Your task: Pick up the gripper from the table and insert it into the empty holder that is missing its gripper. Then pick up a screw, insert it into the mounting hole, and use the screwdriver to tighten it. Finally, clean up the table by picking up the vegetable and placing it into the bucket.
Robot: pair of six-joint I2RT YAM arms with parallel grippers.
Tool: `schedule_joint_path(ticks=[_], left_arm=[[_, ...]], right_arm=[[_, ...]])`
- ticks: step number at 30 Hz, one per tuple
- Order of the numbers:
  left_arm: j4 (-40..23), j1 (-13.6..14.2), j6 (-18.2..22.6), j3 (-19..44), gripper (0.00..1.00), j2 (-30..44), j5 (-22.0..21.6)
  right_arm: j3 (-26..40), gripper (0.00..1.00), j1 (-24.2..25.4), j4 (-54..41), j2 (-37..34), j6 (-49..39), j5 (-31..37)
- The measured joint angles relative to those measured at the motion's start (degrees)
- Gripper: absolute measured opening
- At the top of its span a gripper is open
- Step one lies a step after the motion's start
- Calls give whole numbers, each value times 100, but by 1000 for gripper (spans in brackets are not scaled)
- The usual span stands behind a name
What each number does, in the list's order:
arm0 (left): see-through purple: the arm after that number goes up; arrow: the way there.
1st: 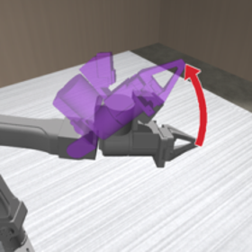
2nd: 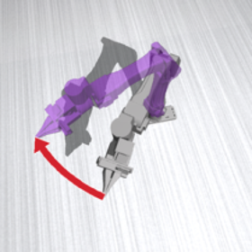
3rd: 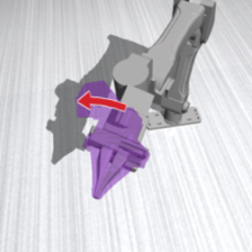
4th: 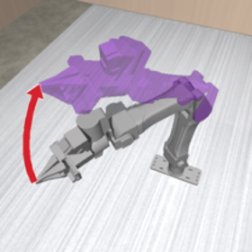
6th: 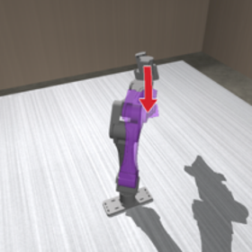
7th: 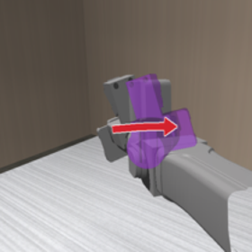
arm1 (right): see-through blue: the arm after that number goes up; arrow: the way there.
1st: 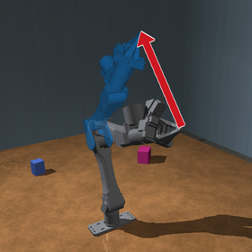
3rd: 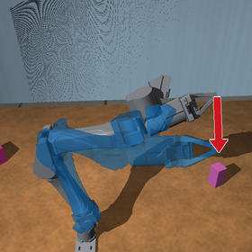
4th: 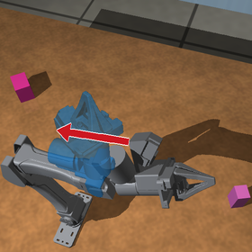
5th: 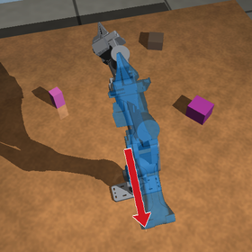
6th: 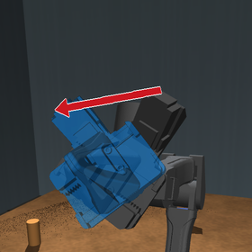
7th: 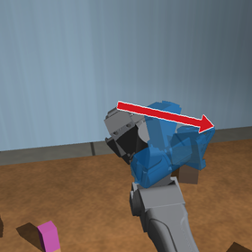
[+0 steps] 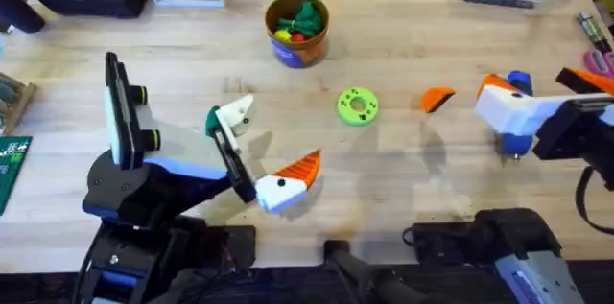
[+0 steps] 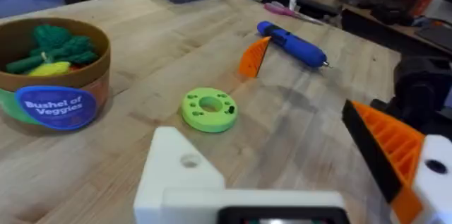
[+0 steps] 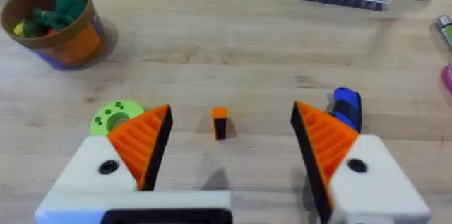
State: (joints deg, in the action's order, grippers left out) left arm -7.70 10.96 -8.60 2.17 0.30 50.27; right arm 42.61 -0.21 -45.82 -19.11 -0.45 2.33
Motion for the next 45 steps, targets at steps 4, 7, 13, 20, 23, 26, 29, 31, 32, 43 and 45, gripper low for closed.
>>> schedule_joint_path(ticks=[4, 7, 13, 20, 23, 26, 29, 31, 32, 43, 45], left_arm=[[0, 0, -55, 0, 985, 0, 270], [0, 0, -85, 0, 986, 0, 377], [0, 0, -91, 0, 986, 0, 425], [-2, 0, -93, 0, 985, 0, 440], [0, 0, -91, 0, 986, 0, 441], [0, 0, -91, 0, 986, 0, 442], [0, 0, -91, 0, 985, 0, 442], [0, 0, -91, 0, 986, 0, 442], [0, 0, -91, 0, 986, 0, 440], [0, 0, -91, -2, 985, 0, 442], [0, 0, -91, -2, 985, 0, 442]], right_arm=[[-2, 994, 0, 17, -1, 30, -2], [1, 994, 0, 91, -15, 223, -5], [429, 994, 0, -184, -1127, 192, -428], [1959, 994, -167, -1718, -3529, -376, -691], [2178, 995, -170, -1934, -4208, -478, -715], [2190, 994, -170, -1960, -4803, -538, -717], [2190, 994, -170, -1863, -5317, -558, -703], [2190, 994, -173, -1776, -5607, -560, -598], [2190, 994, -173, -1753, -5738, -562, -514], [2190, 900, -173, -1283, -6735, -580, -189], [2190, 828, -170, -1281, -6821, -579, -181]])
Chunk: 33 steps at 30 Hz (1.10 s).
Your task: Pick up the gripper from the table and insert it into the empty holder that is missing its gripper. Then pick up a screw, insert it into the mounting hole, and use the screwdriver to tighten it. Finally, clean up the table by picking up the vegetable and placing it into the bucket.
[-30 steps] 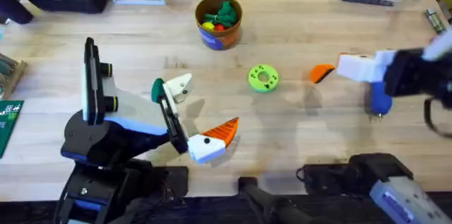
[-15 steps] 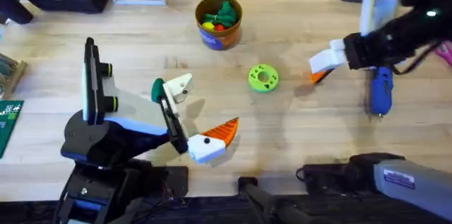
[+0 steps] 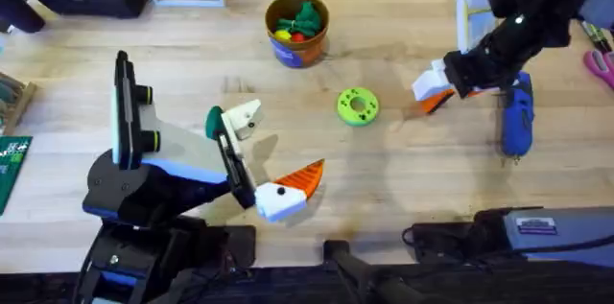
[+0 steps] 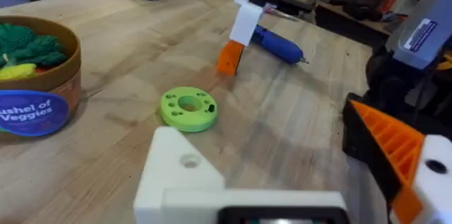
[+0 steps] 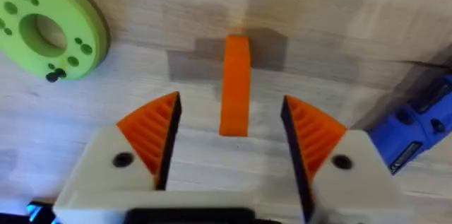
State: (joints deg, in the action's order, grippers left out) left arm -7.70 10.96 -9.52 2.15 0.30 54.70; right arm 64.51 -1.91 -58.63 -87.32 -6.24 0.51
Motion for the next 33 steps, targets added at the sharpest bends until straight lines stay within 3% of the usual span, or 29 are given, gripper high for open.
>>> schedule_joint_path(ticks=[7, 8, 9, 10, 18, 25, 30, 33], left_arm=[[0, 0, 0, 0, 986, 0, 0], [0, 0, 0, -2, 986, 0, 0], [0, 0, 0, -2, 985, 0, 0], [0, 0, 0, -2, 986, 0, 0], [0, 0, 0, -2, 986, 0, 0], [0, 0, 0, -2, 986, 2, 0], [0, 0, 0, -2, 986, 0, 0], [0, 0, 0, -2, 985, 0, 0]], right_arm=[[0, 459, 0, 111, -108, -18, 15], [0, 211, -2, 118, -108, -24, 20], [0, 86, -2, 118, -108, -34, 29], [3, 34, -2, 117, -106, -12, 30], [15, 16, -2, -322, 311, -20, 31], [22, 15, 0, -699, 1876, 7, -166], [8, 15, 0, -628, 3033, 115, -829], [-370, 15, 0, -265, 3650, 298, -1372]])
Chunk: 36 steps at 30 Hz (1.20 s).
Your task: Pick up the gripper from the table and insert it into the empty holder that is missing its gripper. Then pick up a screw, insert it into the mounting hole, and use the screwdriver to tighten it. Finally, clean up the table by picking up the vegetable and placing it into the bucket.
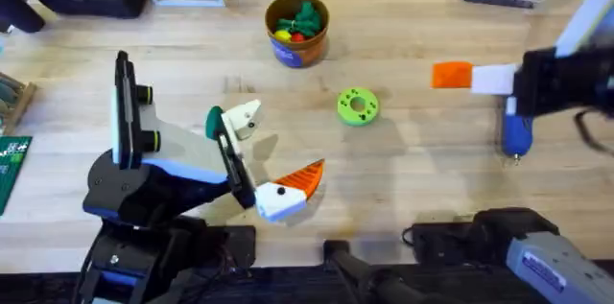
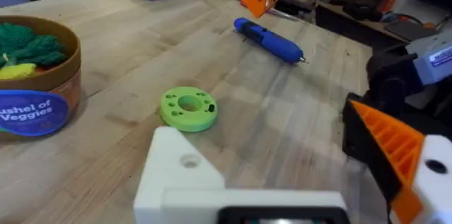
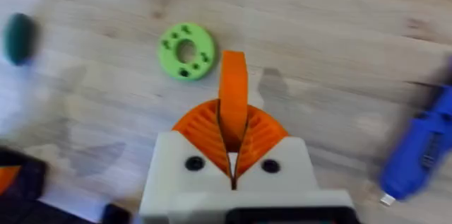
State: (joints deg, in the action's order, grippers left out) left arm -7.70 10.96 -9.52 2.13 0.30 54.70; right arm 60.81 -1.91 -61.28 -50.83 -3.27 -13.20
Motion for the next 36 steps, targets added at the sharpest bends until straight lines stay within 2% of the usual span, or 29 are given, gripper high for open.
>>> schedule_joint_path(ticks=[3, 6, 9, 13, 18, 23, 28, 36], left_arm=[[0, 0, 0, 0, 986, 0, 0], [0, 0, 0, 0, 986, 0, 0], [0, 0, 0, 0, 986, 0, 0], [0, 0, 0, 0, 986, 0, 0], [-2, 0, 0, 0, 986, 2, 0], [0, 0, 0, 0, 986, 0, 0], [0, 0, 0, 0, 986, 0, 0], [0, 0, 0, 0, 986, 0, 0]], right_arm=[[-898, 15, 0, 959, 495, 376, -860], [-1965, 14, -2, 2645, 659, 1085, -2038], [-2853, 14, -40, 4229, 646, 2283, -3015], [-3484, 14, -362, 5191, 485, 3788, -3768], [-3601, 14, -1111, 5711, 10, 4884, -4196], [-3601, 14, -1640, 6788, -704, 5634, -4419], [-3601, 14, -1828, 8012, -1476, 6276, -4739], [-3443, 14, -1916, 8196, -2440, 6776, -5266]])
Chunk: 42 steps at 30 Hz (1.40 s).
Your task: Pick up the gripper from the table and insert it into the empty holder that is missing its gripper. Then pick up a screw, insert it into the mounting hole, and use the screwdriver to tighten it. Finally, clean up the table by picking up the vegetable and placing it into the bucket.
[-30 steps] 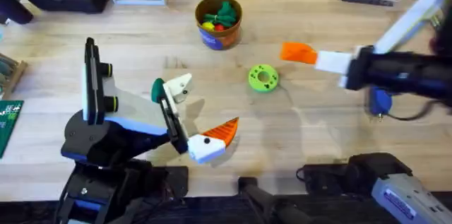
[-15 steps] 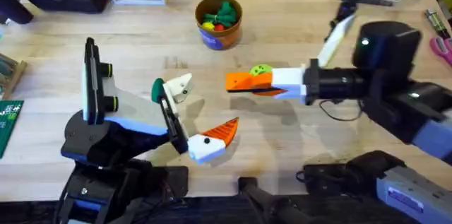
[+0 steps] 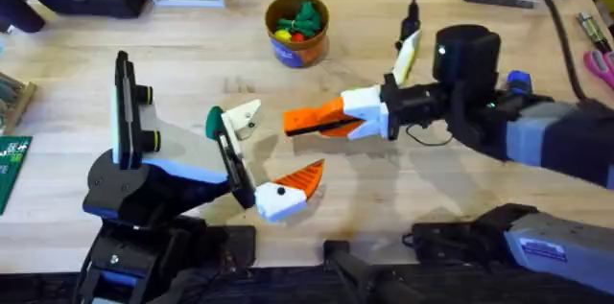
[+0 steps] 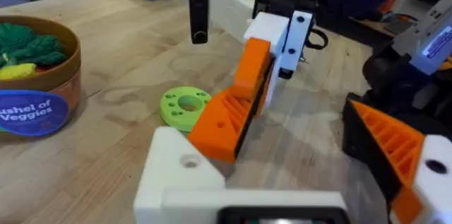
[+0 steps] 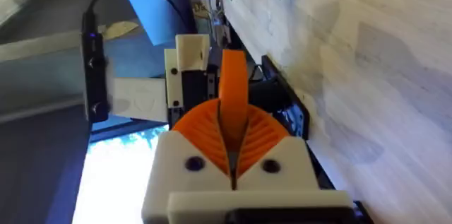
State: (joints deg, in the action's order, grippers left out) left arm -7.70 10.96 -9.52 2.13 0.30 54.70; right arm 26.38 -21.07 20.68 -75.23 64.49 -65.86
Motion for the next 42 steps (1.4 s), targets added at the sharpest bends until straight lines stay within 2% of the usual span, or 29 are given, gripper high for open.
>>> schedule_joint_path(ticks=[11, 19, 35, 42], left_arm=[[0, 0, 0, 0, 986, 0, 1], [-22, 2, -2, -4, 985, 2, -50], [28, 4, 0, -7, 987, 0, -48], [-7, -31, -5, -7, 986, 0, -233]], right_arm=[[912, 14, -332, 58, -663, 21, -533], [1036, 14, -501, 53, -1005, 19, -654], [1236, 14, -571, 115, -1065, 22, -752], [1604, 14, -701, 273, -1670, 19, -970]])
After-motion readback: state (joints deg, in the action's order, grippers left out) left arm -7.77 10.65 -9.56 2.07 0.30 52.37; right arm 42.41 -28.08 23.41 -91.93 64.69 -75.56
